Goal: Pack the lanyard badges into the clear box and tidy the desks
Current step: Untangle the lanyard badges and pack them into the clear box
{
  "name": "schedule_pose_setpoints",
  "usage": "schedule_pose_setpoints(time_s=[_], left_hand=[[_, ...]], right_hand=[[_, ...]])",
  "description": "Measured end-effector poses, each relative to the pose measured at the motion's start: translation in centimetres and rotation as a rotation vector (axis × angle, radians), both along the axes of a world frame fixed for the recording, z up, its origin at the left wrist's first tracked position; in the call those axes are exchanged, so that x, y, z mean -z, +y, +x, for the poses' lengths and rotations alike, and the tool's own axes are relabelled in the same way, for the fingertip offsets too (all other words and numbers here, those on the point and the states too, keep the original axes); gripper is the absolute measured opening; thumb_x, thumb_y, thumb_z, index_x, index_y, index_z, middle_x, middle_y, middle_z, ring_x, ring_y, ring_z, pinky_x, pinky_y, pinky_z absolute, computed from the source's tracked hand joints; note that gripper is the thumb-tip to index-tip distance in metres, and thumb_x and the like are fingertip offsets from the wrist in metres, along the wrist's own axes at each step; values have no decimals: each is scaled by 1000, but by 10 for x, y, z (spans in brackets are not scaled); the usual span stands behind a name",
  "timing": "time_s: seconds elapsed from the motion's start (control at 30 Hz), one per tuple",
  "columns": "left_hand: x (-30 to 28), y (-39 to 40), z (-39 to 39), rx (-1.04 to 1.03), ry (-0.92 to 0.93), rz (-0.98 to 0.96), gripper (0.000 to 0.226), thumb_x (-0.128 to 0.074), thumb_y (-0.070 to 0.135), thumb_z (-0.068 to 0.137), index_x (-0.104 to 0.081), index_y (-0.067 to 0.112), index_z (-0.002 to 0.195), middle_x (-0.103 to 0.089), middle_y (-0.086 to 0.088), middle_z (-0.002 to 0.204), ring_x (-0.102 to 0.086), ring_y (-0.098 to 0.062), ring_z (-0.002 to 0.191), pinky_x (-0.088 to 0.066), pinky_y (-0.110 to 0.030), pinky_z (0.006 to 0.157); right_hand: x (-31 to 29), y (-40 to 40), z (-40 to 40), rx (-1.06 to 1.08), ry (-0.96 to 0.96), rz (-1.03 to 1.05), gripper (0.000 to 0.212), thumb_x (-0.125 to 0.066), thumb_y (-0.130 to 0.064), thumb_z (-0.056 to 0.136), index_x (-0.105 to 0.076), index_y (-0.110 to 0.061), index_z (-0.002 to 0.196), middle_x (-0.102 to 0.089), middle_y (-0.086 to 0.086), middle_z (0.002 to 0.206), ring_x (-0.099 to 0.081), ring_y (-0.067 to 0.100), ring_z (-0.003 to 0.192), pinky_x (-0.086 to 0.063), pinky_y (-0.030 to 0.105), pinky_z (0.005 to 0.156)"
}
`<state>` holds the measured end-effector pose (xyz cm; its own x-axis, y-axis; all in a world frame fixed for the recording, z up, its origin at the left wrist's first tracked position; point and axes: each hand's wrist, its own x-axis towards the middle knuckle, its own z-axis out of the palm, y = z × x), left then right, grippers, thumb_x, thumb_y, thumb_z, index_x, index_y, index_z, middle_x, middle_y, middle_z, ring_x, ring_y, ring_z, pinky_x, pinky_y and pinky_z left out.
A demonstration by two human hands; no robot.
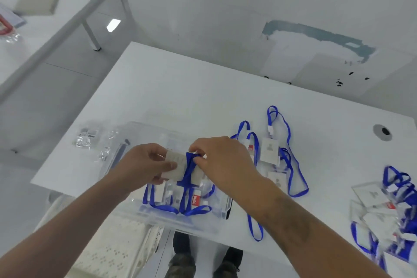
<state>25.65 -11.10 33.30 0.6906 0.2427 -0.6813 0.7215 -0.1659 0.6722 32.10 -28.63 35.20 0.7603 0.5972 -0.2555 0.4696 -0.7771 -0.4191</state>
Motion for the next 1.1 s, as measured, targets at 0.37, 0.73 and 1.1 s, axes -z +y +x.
schedule_pose_setpoints(time_s=[0.37,0.73,1.1], left_hand=[[101,5,23,152,90,211,12,-62,6,83,-73,7,80,-72,-15,77,-71,-32,78,-61,-43,74],[114,-15,30,324,121,486,14,-58,17,86,-62,16,73,-63,-1,69,-65,-23,72,-43,-25,55],[15,-45,9,-12,-160,471,16,-59,32,91,-64,29,106,-66,16,95,-63,-12,84,-49,-32,75]], right_hand=[[69,49,-7,-112,-61,-499,21,-59,1,86,-60,-11,104,-64,6,98,-62,25,86,-35,33,64],[40,43,-16,-73,4,-454,24,-59,-11,92,-61,-17,115,-64,3,102,-64,23,92,-48,39,88],[22,-156,9,696,-76,117,14,-56,-38,94,-66,-39,103,-70,-20,93,-63,0,78,-48,21,68]])
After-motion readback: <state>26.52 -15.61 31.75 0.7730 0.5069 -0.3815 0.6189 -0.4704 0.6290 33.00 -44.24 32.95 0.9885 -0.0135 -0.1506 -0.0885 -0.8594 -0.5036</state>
